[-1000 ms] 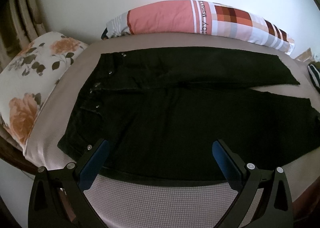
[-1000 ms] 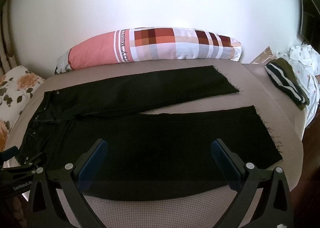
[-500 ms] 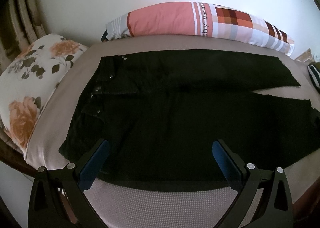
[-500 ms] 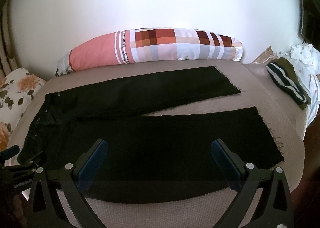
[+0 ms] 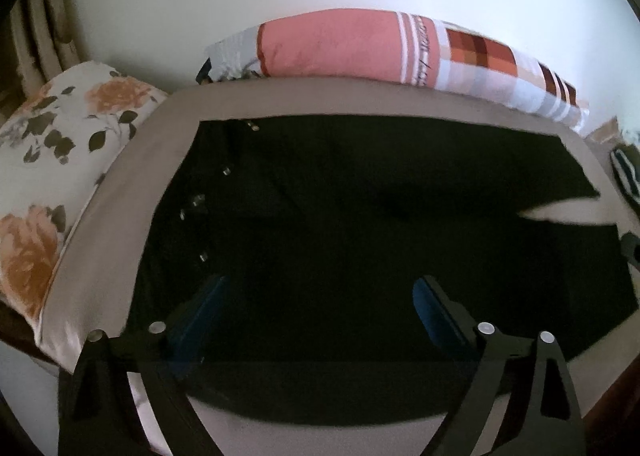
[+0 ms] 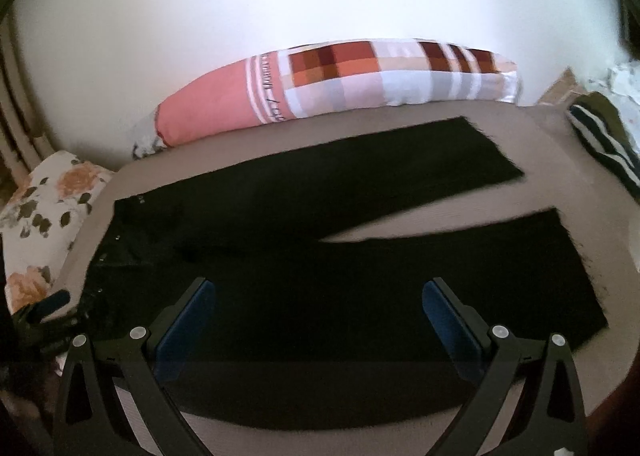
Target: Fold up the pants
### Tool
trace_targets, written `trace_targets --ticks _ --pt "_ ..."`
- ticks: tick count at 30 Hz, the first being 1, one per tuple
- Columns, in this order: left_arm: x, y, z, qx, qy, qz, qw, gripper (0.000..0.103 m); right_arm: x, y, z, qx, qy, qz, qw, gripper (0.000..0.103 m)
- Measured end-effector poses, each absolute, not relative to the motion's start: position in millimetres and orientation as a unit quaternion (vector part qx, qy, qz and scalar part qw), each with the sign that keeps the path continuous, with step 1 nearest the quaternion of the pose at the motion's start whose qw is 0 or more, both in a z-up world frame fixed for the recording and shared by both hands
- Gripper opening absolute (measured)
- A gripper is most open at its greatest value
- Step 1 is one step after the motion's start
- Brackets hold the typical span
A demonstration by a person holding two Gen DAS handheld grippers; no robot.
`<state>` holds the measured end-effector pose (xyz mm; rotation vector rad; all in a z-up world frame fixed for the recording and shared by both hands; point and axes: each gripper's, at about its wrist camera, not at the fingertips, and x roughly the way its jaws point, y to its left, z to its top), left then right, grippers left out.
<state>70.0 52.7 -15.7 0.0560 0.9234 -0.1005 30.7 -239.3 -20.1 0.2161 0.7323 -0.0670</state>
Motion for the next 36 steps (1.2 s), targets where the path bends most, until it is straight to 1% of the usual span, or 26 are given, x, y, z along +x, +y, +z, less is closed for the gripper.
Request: trace_targets --ticks 2,4,6,10,16,20,21,25,32,35,36 --pt "86.9 73.9 -12.9 0.01 0.444 -0.053 0.894 0.09 42.7 -237.3 -18.2 0.102 0.358 -0.026 0.928 0.103" --pt "106.0 97.5 -10.9 -0.011 0.447 -0.059 0.892 0.086 56.3 -235.2 -16.9 0.105 0.36 -0.018 0.927 0.103" --pt "129.1 126.3 -10.5 -0.05 0.457 -0.075 0.885 0.077 69.2 -232.7 -16.4 0.113 0.365 -0.01 0.924 0.103" --pt "168.7 178.2 -15.7 -0.117 0.466 -0.085 0.873 0.066 92.0 -225.2 -18.5 0.135 0.376 0.006 0.917 0.103" --pt "222.6 232.9 -32.6 -0.186 0.474 -0.11 0.854 0.062 128.5 -203.3 -31.5 0.144 0.403 0.021 0.903 0.103" --pt "257.7 252.0 -52.9 -0.235 0.489 -0.136 0.829 0.059 148.7 -186.2 -42.6 0.133 0.42 0.029 0.897 0.103" --pt "265.9 256.1 -58.0 -0.251 0.492 -0.145 0.821 0.055 153.3 -182.2 -44.4 0.131 0.423 0.032 0.896 0.103" --pt "295.7 269.5 -80.6 -0.313 0.507 -0.175 0.784 0.047 171.5 -169.2 -51.8 0.125 0.428 0.038 0.894 0.103" --pt "329.1 279.5 -99.4 -0.324 0.515 -0.185 0.772 0.043 202.1 -154.3 -66.1 0.124 0.446 0.041 0.886 0.103" --pt "340.3 279.3 -106.7 -0.325 0.52 -0.199 0.765 0.036 212.3 -148.3 -71.8 0.116 0.45 0.042 0.884 0.103" --pt "343.4 277.5 -109.0 -0.328 0.521 -0.206 0.761 0.032 214.7 -147.0 -73.1 0.114 0.451 0.044 0.884 0.103"
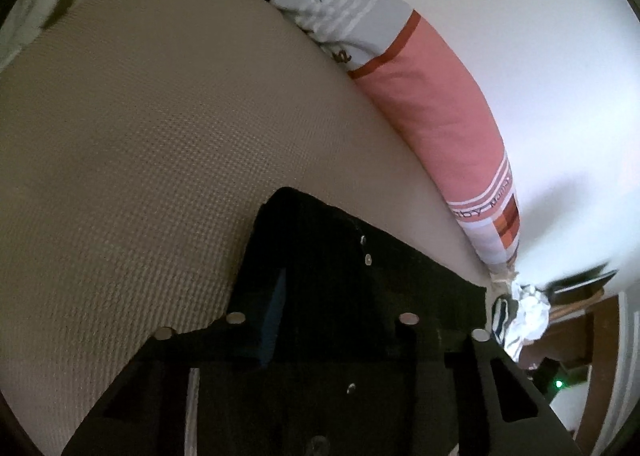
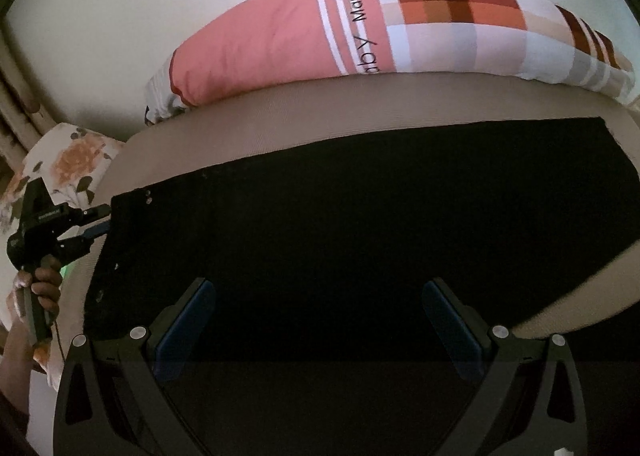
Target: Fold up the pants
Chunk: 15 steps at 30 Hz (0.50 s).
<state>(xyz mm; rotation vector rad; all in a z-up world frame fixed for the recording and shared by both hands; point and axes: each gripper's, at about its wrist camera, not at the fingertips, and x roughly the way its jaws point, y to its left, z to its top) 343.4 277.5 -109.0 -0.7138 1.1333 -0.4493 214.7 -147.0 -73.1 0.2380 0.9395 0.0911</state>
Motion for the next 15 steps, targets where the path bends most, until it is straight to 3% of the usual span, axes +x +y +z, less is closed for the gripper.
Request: trace_targets --ticks 4,15 --pt "352.5 274.5 -112.0 -0.331 0.52 -0.219 0.756 0.027 229.1 -141.0 -76.3 0.111 0.451 0.053 0.884 0.103" --pt "389.2 244.1 -118.4 -0.319 0.526 -0.24 0.751 0.027 272.9 -128.7 -79.4 0.059 0.445 0.099 0.888 0.103"
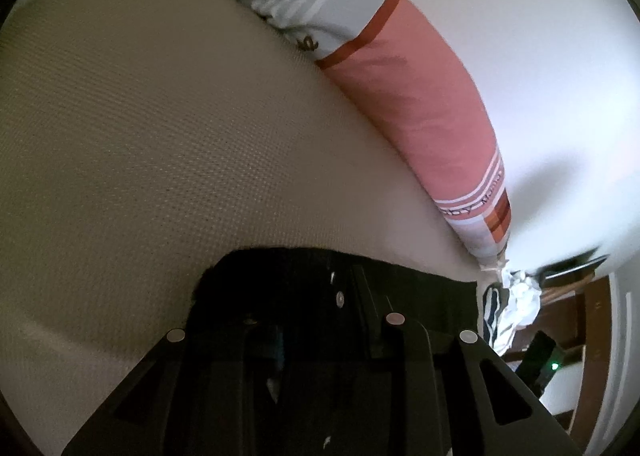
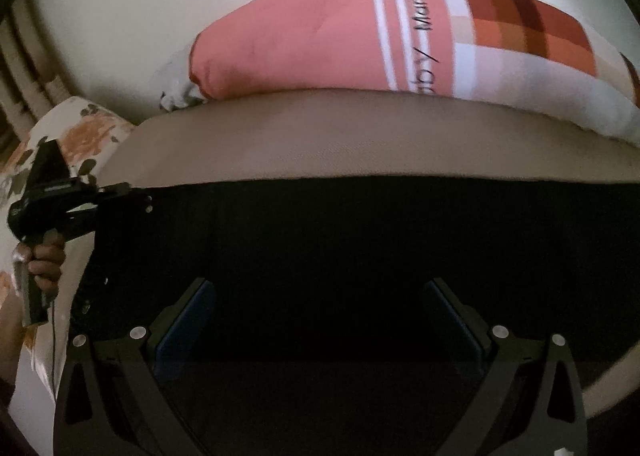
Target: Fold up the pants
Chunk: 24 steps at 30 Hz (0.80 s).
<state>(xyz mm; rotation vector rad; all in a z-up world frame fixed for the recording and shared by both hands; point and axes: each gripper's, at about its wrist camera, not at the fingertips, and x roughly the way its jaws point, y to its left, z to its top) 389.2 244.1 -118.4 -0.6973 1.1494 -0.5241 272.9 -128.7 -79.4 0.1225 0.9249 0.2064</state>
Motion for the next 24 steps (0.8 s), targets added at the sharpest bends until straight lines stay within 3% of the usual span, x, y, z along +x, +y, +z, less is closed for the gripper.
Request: trace_targets --ticks 3,5,6,19,24 --pt "392.1 239.4 -125.0 -0.329 0.525 -0.231 0.75 0.027 289.5 -128.8 -75.9 0.041 0.446 0.135 0.884 0.103" --pt "389.1 238.5 -122.8 -0.327 0.517 -0.229 0.757 0.019 303.9 -131.0 -73.8 0.021 0.451 0.169 0.876 0.103" --pt "385.6 237.4 -118.2 -0.319 0.506 -0.232 0.767 0.01 310.6 -130.1 -73.0 0.012 0.453 0.178 0.873 0.103" --pt "337.4 232.9 -46.8 -0.271 0.41 -0.307 0.815 0.01 397.8 -129.4 -70.3 -0.132 0.53 0.372 0.75 0.102" --pt "322.0 228.2 -29.5 -0.248 0.389 -0.319 0.828 0.01 417.1 -124.0 -77.2 -0.173 0.56 0.427 0.688 0.09"
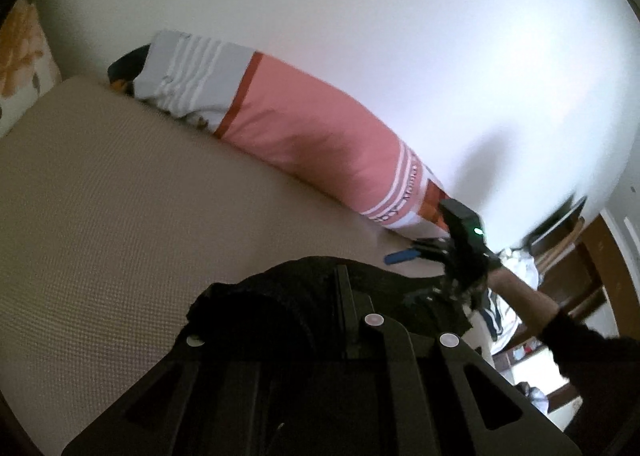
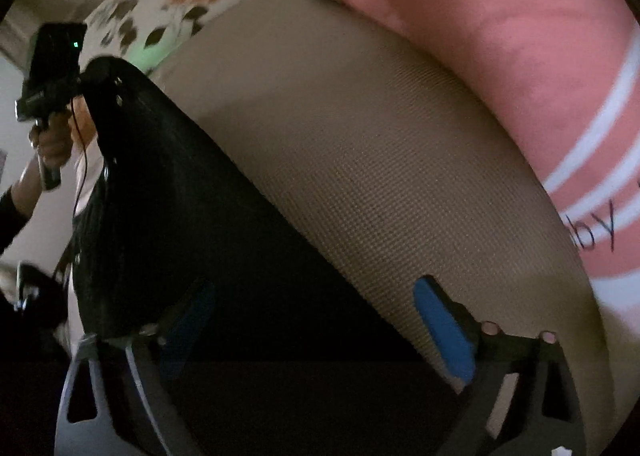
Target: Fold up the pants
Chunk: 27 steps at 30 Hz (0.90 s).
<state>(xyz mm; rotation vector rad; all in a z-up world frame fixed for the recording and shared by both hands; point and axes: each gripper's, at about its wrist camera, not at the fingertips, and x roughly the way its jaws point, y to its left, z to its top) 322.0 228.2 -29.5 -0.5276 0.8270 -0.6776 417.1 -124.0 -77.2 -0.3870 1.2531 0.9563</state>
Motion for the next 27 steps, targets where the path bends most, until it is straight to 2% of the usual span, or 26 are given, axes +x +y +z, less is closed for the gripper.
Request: trace_targets --ticks 6,8,12,14,16,22,27 --pt "310.7 229.1 -21.0 -0.24 0.378 -0.316 0.836 0.01 430.0 -127.4 -88.9 -0.197 0.59 0.469 0.627 0.077" --pt "310.8 229.5 -20.3 -0.239 0.377 -0.313 0.838 0.01 435.0 -128.2 -92.9 -0.204 0.596 0.471 0.618 0.065" --pt "307.5 229.9 -17.4 -0.234 0.377 -0.309 0.841 0.01 437.0 -136.0 -101.7 -0.219 0.616 0.47 0.593 0.056" --pt "307.2 228.8 -18.2 -0.231 0.377 -0.307 0.843 0.01 436.0 -145.6 -102.5 -0.226 0.619 0.47 0.588 0.043" --pt "306.3 227.5 -18.5 -0.23 0.378 -0.306 0.843 0.01 432.4 -145.8 -102.8 -0.233 0.621 0.465 0.586 0.034" --pt "309.1 223.9 -19.6 -0.223 0.38 -0.3 0.846 0.01 422.8 -165.7 -98.4 -0.249 0.605 0.425 0.626 0.013" --pt "316.2 220.3 -23.7 -0.205 0.385 -0.275 0.857 0.01 392.7 -166.2 -87.5 -0.267 0.556 0.351 0.704 0.008"
